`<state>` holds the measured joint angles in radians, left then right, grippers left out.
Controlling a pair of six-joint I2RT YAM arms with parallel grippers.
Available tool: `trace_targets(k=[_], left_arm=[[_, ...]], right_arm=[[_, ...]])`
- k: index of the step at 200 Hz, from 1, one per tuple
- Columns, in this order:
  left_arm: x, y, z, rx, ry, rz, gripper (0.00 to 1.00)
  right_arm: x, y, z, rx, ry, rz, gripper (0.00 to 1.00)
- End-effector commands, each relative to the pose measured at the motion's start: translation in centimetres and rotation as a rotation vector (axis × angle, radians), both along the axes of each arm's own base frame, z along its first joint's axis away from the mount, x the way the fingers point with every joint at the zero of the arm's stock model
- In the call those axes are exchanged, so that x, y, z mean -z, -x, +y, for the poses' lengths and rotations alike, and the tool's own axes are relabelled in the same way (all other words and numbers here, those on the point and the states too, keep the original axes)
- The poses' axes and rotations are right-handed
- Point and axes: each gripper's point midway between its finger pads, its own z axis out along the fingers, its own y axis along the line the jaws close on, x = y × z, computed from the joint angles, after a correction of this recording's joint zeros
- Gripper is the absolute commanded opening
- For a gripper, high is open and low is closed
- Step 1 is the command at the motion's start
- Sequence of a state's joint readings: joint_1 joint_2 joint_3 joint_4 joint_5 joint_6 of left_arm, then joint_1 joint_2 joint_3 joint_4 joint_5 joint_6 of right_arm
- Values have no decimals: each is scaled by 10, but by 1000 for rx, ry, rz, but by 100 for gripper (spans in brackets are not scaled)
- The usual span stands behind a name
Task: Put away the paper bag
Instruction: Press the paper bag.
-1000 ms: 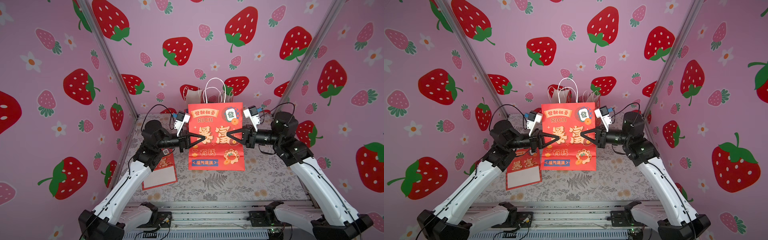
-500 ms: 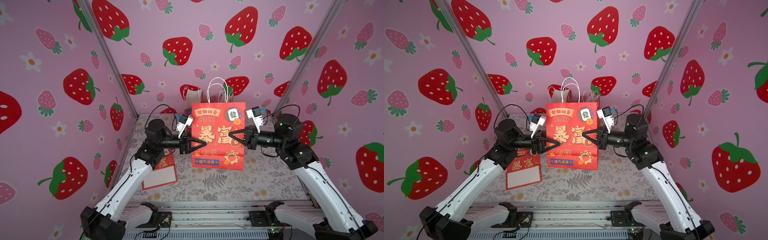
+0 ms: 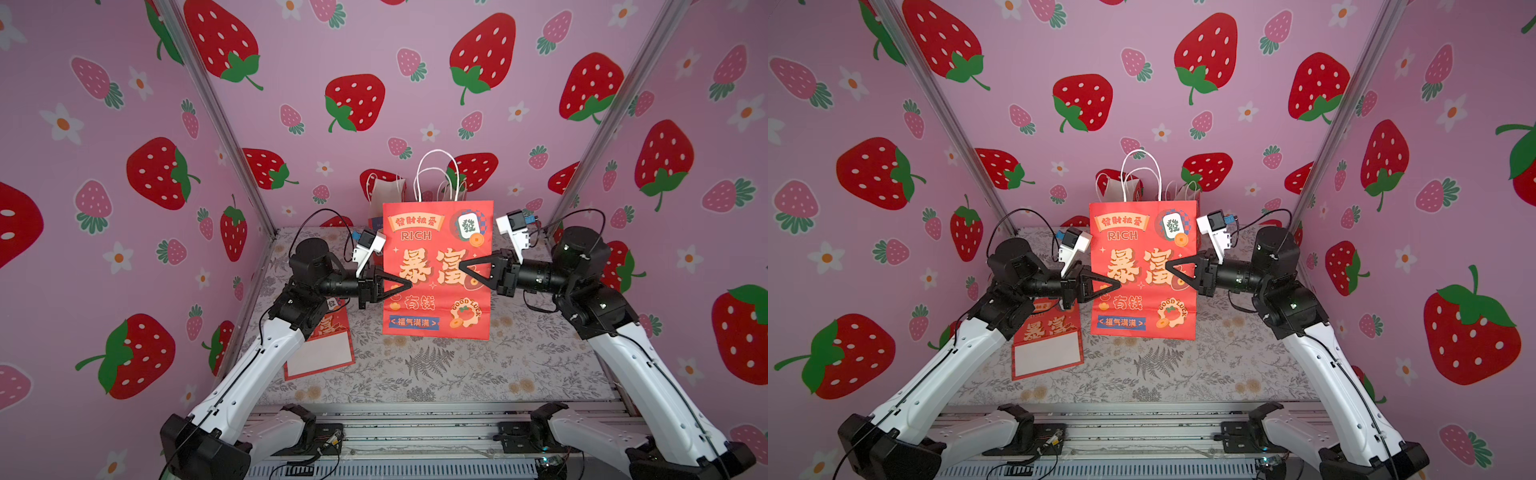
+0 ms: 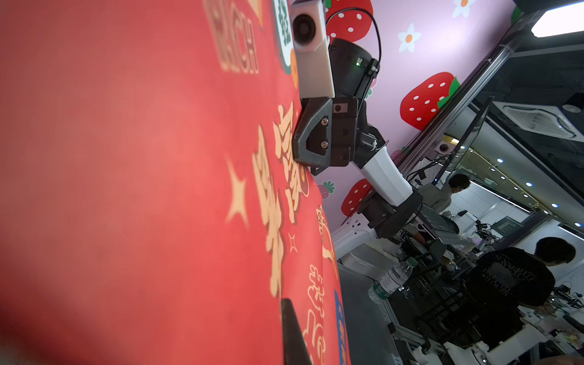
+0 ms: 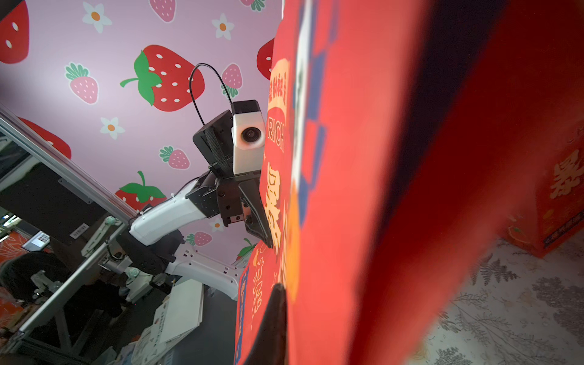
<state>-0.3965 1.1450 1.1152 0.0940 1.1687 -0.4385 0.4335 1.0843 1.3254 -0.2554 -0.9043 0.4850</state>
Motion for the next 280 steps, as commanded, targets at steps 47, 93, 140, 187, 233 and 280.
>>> trace_targets(k=[47, 93, 140, 187, 233, 280], left_arm=[[-26, -10, 11, -109, 40, -49, 0], [-26, -14, 15, -122, 50, -38, 0], [-23, -11, 12, -78, 46, -29, 0], [-18, 5, 13, -18, 34, -60, 21], [-12, 17, 14, 36, 22, -73, 39], [-12, 18, 13, 40, 19, -72, 25]], right_arm=[[-1, 22, 2, -97, 26, -29, 43], [8, 23, 2, -103, 84, -11, 30], [9, 16, 6, -77, 91, -6, 7], [4, 11, 0, -5, 84, -26, 0], [-8, 11, -6, 40, 38, -53, 0], [-11, 14, -4, 3, 11, -49, 0]])
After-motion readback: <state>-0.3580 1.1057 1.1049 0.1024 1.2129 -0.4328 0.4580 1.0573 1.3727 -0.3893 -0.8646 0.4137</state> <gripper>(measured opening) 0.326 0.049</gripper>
